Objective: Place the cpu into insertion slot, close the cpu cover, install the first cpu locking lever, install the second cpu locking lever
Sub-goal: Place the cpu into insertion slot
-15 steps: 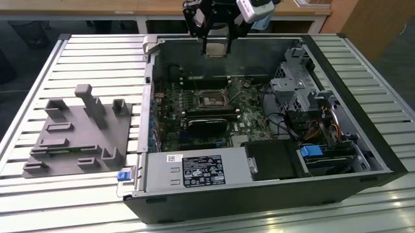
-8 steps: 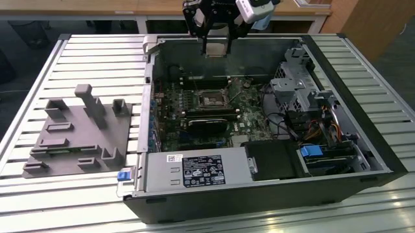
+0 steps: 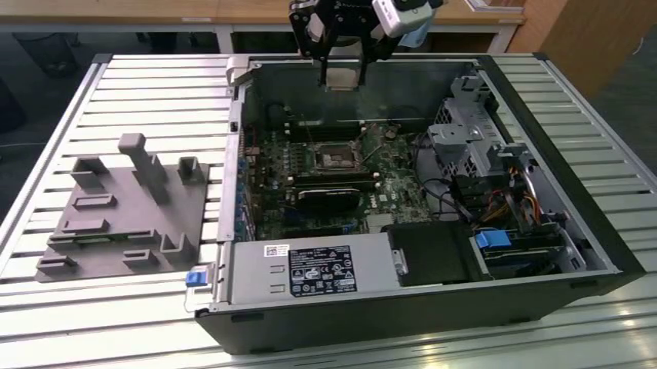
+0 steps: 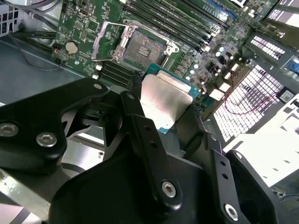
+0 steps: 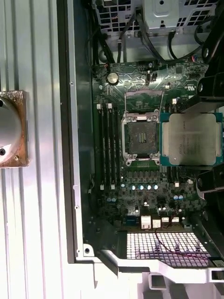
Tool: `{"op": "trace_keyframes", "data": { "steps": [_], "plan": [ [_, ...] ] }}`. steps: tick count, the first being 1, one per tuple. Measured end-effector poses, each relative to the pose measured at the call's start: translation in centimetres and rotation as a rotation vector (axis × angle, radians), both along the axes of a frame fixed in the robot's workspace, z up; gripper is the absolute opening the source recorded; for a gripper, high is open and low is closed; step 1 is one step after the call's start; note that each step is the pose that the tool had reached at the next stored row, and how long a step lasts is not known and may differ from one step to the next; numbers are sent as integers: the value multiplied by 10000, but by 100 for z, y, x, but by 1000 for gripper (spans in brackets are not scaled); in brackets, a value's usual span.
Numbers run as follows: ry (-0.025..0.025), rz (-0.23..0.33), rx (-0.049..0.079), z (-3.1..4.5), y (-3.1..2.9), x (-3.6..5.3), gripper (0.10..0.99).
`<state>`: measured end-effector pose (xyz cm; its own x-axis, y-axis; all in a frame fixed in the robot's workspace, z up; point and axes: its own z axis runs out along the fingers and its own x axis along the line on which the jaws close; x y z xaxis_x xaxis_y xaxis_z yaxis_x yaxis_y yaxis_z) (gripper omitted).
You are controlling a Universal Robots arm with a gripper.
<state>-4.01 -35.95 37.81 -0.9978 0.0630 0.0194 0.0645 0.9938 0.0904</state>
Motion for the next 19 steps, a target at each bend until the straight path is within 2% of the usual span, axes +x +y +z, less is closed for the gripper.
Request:
{"op": "trace_keyframes", "data": {
  "steps": [19],
  "plan": [
    [0, -754, 0, -1, 0, -8, 537]
  ]
}}
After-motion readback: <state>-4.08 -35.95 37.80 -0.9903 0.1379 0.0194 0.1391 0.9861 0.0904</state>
